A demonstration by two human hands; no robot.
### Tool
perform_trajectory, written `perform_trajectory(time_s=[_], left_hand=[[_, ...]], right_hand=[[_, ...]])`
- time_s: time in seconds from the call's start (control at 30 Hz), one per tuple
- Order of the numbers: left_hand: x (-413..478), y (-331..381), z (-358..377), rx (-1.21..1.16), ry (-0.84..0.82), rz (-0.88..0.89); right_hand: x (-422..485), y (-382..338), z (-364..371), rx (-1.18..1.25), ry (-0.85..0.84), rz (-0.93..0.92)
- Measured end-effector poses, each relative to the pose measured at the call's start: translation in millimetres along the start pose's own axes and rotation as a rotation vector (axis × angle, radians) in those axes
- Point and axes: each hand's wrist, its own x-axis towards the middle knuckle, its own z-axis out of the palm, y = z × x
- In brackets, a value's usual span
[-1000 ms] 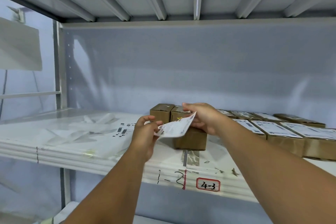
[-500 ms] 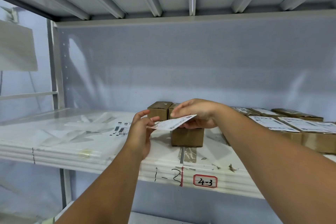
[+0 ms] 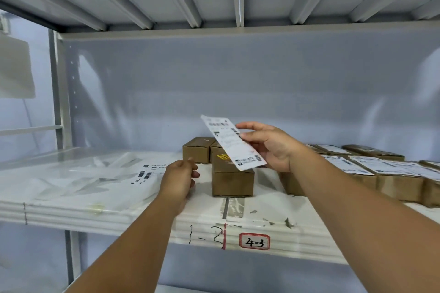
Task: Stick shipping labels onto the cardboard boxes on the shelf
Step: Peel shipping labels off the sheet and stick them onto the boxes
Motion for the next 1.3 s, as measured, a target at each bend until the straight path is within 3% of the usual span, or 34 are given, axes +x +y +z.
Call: perform_trajectory(time_s=[0.13, 0.3, 0.57, 0.77, 0.9, 1.3], left_hand=[[-6, 1, 3, 0.11, -0.129, 0.097], [-12, 6, 4, 0.057, -0.201, 0.143], [-18, 8, 22, 0.071, -0.361, 0.237], [-28, 0, 52, 0.223, -0.313, 0.412], [-25, 3, 49, 0.075, -0.281, 0.36], [-31, 4, 46, 0.022, -0.284, 0.385]], right_hand=[[1, 18, -9, 0.124, 0.197, -0.091], [-1, 44, -25, 0.44, 0.276, -0.166], [-2, 53, -16, 0.427, 0.192, -0.162], [-5, 55, -20, 0.395, 0.253, -0.188], [-5, 55, -21, 0.368, 0.293, -0.203], [-5, 56, -19, 0.274, 0.334, -0.22]])
